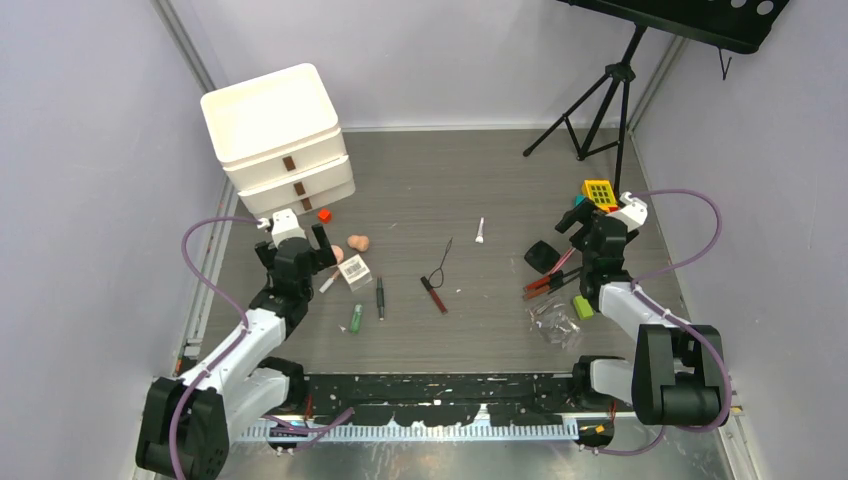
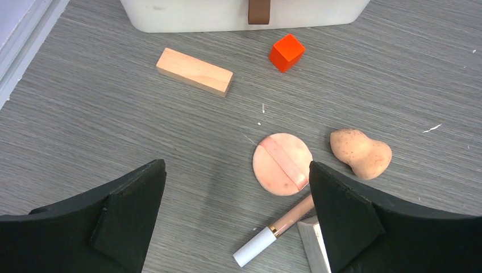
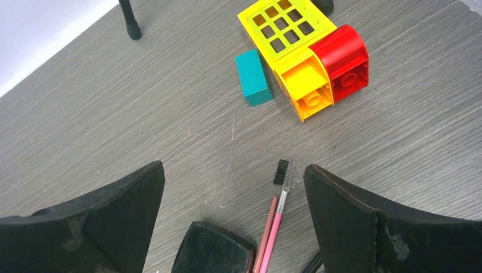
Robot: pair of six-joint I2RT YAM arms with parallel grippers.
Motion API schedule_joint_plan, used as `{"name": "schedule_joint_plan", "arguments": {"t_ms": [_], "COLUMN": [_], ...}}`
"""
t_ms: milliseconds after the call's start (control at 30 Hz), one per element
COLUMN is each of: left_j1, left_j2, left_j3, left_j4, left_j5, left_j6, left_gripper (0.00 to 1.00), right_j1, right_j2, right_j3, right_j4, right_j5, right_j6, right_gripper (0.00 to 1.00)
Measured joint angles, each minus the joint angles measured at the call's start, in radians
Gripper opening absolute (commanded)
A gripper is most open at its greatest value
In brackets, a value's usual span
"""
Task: Organize the makeup
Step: Move the storage box to the center of the board.
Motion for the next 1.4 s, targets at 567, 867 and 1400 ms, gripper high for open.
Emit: {"name": "schedule_joint_plan", "arguments": {"t_ms": [567, 867, 1400], "left_j1": [0.000, 0.000, 0.254], "left_j2": [-0.035, -0.065, 0.228], "left_j3": [0.034, 0.257, 0.814], "left_j4": [-0.066, -0.256, -0.515], "left_j5": [-0.045, -0.072, 0.048], "left_j6": [-0.024, -0.068, -0.049], "left_gripper": [1.00, 1.00, 1.00], "right_j1": [0.000, 0.053, 0.456], "right_j2": [0.030, 0.029, 0.085], "right_j3": [0.124, 0.238, 0.359], "right_j4": [-0.186, -0.300, -0.373], "right_j5": [0.071, 0.064, 0.086], "right_j6": [0.092, 0.131, 0.098], "right_gripper": [0.97, 0.96, 0.95]}}
